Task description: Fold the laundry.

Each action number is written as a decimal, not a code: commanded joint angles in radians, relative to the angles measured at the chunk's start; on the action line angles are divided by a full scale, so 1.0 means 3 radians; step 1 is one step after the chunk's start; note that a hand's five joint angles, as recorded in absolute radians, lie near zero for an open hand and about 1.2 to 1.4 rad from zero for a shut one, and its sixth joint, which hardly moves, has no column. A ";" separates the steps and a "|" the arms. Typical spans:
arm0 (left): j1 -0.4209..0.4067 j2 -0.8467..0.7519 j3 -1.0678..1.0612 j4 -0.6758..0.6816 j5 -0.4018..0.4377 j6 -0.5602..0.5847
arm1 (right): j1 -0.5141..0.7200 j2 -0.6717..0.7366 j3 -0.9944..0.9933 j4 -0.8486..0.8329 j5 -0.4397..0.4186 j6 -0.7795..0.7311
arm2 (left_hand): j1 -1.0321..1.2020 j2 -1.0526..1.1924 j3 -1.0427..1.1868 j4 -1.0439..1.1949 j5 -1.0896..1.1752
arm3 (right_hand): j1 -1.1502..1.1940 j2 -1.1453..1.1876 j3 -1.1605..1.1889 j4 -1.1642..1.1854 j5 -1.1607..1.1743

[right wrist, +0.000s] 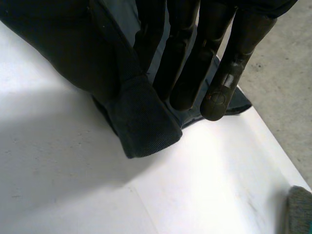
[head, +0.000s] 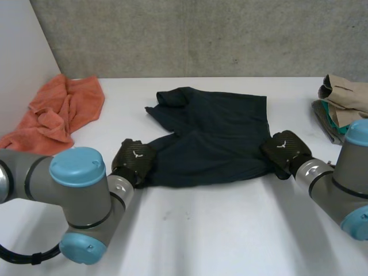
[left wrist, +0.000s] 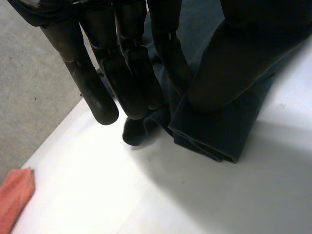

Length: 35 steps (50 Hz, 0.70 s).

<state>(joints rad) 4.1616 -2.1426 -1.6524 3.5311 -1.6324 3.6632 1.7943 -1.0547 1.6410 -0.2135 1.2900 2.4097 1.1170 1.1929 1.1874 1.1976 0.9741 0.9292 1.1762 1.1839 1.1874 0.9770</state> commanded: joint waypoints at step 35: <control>-0.0117 -0.0262 0.1641 -0.0625 -0.0199 0.0613 | 0.0109 -0.0156 -0.1061 0.0871 0.0461 -0.0348 | 0.0931 0.0678 0.0696 0.0662 0.0825 | 0.1557 0.0733 0.0708 0.0696 0.0816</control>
<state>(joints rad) 4.0783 -2.1498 -1.4163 3.1900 -1.6876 3.7487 1.8184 -1.1319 1.5121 0.2119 1.4171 2.2320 1.1170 1.1932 1.1878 1.1984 0.9741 0.9834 1.1762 1.1839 1.1874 0.9771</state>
